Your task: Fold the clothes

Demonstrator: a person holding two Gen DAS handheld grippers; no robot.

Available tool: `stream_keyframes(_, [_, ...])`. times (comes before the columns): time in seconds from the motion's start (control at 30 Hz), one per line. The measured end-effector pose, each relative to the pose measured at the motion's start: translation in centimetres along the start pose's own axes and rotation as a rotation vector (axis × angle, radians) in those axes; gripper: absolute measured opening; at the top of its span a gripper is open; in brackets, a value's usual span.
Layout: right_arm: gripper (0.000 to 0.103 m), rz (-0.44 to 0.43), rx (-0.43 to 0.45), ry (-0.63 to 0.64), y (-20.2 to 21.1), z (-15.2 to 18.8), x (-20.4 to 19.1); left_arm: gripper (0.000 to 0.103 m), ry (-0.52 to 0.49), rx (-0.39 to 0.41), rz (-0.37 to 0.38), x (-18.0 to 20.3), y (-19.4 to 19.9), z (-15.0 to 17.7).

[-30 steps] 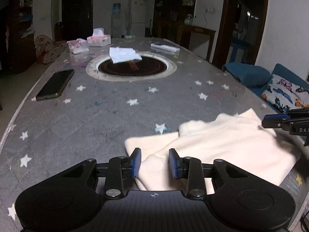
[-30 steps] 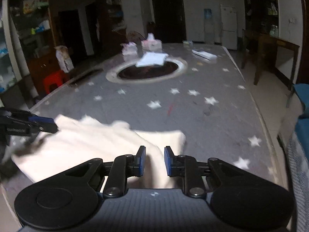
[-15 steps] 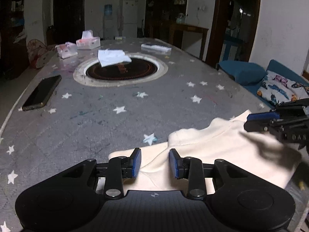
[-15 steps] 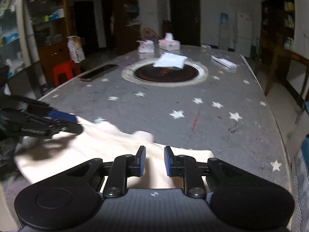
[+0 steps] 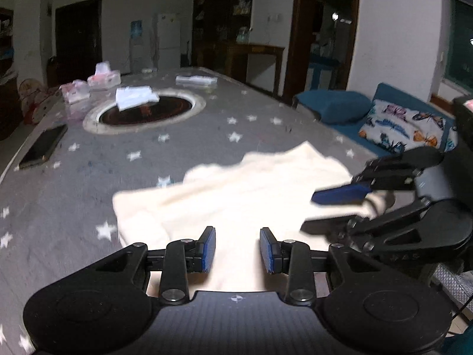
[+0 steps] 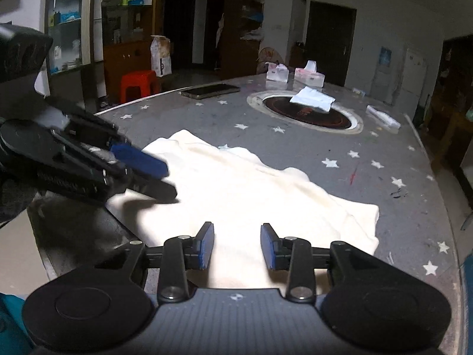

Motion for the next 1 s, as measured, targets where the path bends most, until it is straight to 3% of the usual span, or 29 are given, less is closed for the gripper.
stream_keyframes(0.23, [0.044, 0.029, 0.016, -0.016, 0.9, 1.0, 0.0, 0.041, 0.052, 0.022, -0.019, -0.4, 0.8, 0.7])
stream_keyframes(0.47, [0.047, 0.04, 0.059, -0.06, 2.8, 1.5, 0.2, 0.045, 0.065, 0.056, -0.034, -0.1, 2.1, 0.9])
stream_keyframes(0.57, [0.047, 0.047, 0.024, -0.075, 2.5, 2.6, 0.6, 0.046, 0.092, 0.032, -0.039, -0.4, 1.6, 1.5])
stream_keyframes(1.0, [0.047, 0.03, 0.046, -0.137, 3.9, 3.0, 1.3, 0.047, 0.115, 0.051, -0.048, -0.8, 2.8, 1.5])
Point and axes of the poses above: each gripper's, at about its wrist camera, not at the fingertips, and y roughly against the way its jaws point, x to its right, z to its underside, the point moved 3 cm from there along -y, roughly the way its jaws point, and after that the axes turned 5 degrees about -y, right-handed, at the moved point
